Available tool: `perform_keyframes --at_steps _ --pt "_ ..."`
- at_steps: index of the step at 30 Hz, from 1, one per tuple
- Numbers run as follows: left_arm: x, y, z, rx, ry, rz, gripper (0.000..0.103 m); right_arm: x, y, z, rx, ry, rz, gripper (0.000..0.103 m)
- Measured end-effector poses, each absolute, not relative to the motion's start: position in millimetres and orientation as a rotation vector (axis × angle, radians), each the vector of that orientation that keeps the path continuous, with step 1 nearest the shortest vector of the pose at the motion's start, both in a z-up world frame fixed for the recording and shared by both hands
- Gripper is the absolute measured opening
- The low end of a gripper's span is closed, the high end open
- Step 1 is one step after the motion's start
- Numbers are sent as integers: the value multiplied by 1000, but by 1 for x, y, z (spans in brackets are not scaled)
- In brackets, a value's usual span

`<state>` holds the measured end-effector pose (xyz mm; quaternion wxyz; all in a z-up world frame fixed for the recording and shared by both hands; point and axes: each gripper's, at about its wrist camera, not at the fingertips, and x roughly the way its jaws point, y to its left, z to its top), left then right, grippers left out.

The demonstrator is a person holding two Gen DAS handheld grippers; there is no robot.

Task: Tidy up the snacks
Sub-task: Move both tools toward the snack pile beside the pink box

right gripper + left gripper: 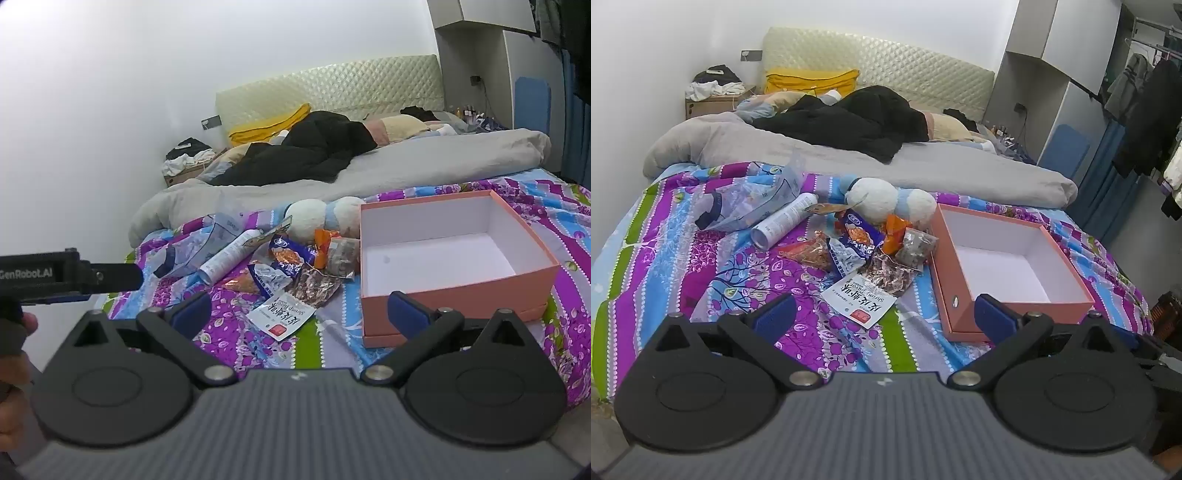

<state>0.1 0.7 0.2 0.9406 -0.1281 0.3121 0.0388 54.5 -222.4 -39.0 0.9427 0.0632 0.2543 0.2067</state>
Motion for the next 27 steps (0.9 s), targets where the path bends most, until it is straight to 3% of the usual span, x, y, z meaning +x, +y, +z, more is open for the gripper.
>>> perform_keyframes --at_steps 27 --pt "-3 -6 -2 -239 630 78 103 55 -221 -45 134 550 427 103"
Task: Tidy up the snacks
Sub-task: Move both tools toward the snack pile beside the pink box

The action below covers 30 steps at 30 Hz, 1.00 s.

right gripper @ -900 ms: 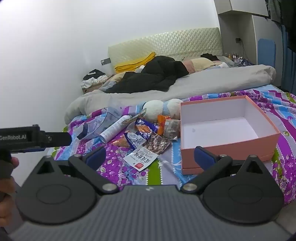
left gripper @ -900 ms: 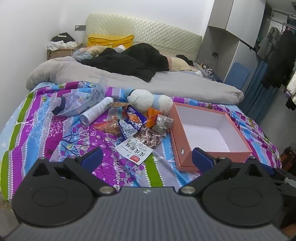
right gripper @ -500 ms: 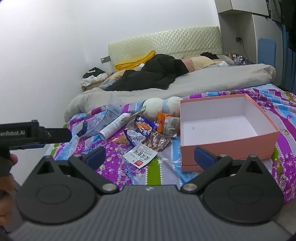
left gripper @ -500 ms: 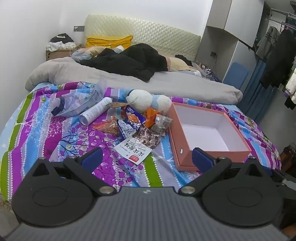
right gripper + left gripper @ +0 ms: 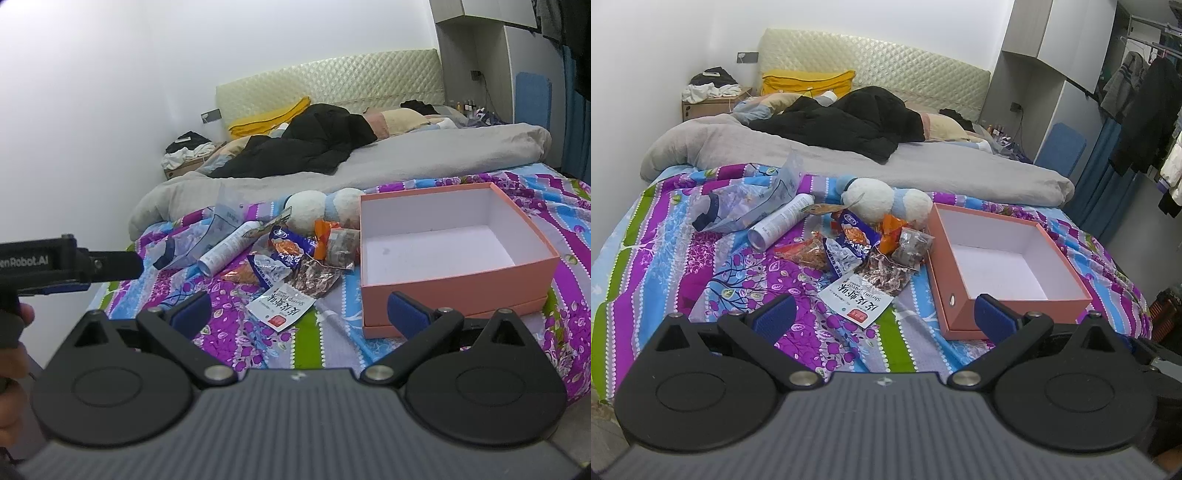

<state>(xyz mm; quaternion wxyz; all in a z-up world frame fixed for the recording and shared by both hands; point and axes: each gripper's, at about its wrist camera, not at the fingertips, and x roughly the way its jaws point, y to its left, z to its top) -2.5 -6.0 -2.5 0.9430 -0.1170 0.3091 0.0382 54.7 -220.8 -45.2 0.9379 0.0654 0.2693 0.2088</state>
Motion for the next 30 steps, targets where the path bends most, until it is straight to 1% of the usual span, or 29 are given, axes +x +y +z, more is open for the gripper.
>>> perform_keyframes --at_steps 30 --pt "3 -3 -5 -246 650 49 103 60 -220 -45 135 584 435 103"
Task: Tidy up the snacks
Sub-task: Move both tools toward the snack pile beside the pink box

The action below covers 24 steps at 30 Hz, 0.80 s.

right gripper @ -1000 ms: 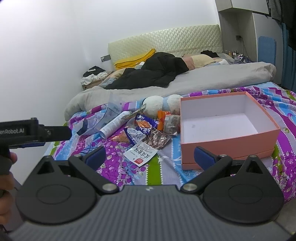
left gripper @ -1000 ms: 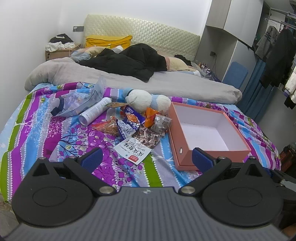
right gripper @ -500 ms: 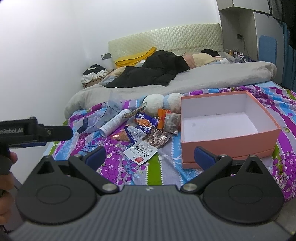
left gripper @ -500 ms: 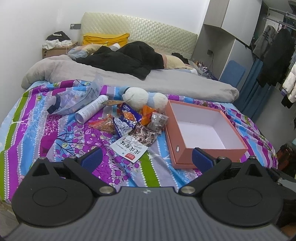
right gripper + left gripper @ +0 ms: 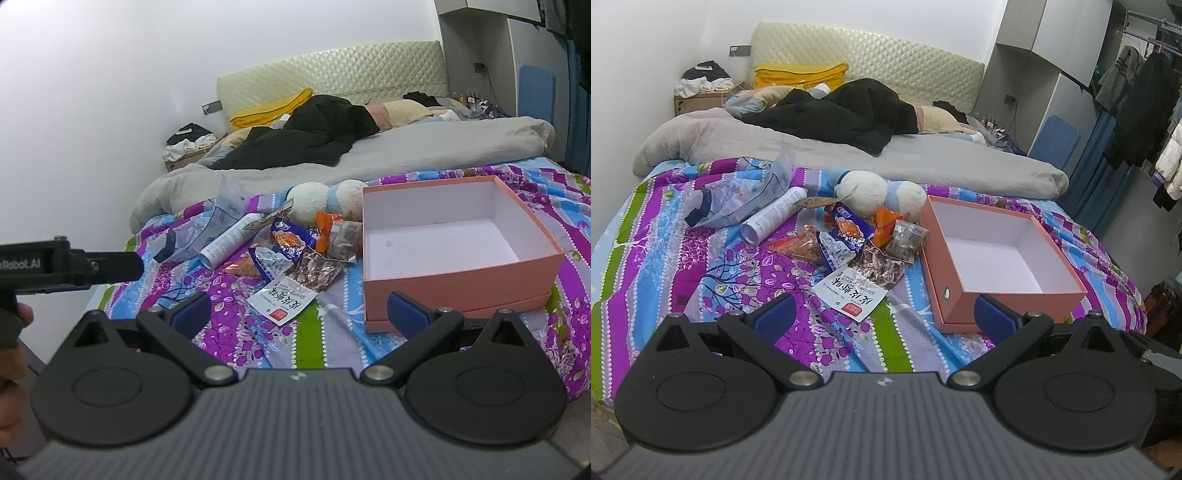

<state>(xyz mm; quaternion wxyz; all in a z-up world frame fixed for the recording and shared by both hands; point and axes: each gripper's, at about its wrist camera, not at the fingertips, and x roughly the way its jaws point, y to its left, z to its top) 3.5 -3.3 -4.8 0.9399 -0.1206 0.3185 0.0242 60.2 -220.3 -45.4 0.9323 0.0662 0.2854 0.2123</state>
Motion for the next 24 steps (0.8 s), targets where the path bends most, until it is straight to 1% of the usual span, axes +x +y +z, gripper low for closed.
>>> perform_keyframes --at_steps 24 --pt "5 -2 -21 -244 690 29 103 56 -218 -58 148 623 416 103"
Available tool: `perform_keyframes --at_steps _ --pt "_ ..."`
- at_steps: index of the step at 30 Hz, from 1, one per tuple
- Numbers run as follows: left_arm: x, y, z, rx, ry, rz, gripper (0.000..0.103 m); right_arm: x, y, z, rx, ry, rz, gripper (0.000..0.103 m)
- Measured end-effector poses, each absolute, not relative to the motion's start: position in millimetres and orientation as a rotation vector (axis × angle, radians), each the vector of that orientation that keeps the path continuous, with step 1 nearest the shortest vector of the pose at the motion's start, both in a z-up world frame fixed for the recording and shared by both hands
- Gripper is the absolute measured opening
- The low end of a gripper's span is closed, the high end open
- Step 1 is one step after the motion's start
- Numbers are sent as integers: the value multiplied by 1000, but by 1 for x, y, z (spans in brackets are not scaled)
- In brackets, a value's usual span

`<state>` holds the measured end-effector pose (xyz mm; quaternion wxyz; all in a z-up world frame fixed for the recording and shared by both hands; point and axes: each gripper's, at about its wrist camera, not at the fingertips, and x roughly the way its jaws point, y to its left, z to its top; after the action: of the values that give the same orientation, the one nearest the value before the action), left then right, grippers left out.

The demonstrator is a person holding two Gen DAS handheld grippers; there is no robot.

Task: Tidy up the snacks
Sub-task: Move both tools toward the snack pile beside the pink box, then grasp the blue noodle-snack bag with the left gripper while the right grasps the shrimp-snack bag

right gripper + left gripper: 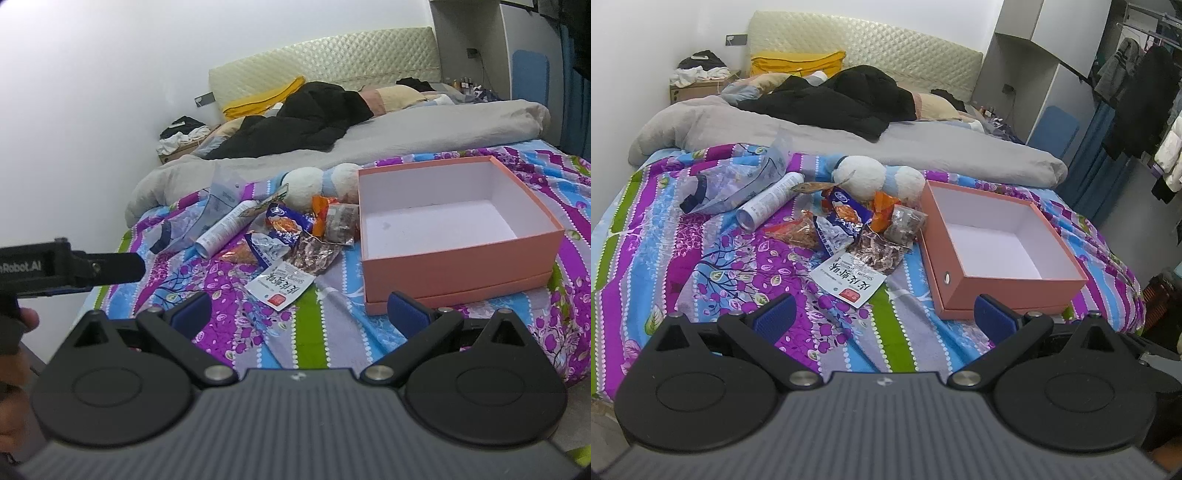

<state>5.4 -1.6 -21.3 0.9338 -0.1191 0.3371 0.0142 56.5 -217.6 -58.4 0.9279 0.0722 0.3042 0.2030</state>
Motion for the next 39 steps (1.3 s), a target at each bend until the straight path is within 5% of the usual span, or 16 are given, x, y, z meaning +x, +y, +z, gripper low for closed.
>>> perform_keyframes --at_steps 39 --pt "57 12 -59 -277 757 4 103 73 -196 -82 102 630 523 98"
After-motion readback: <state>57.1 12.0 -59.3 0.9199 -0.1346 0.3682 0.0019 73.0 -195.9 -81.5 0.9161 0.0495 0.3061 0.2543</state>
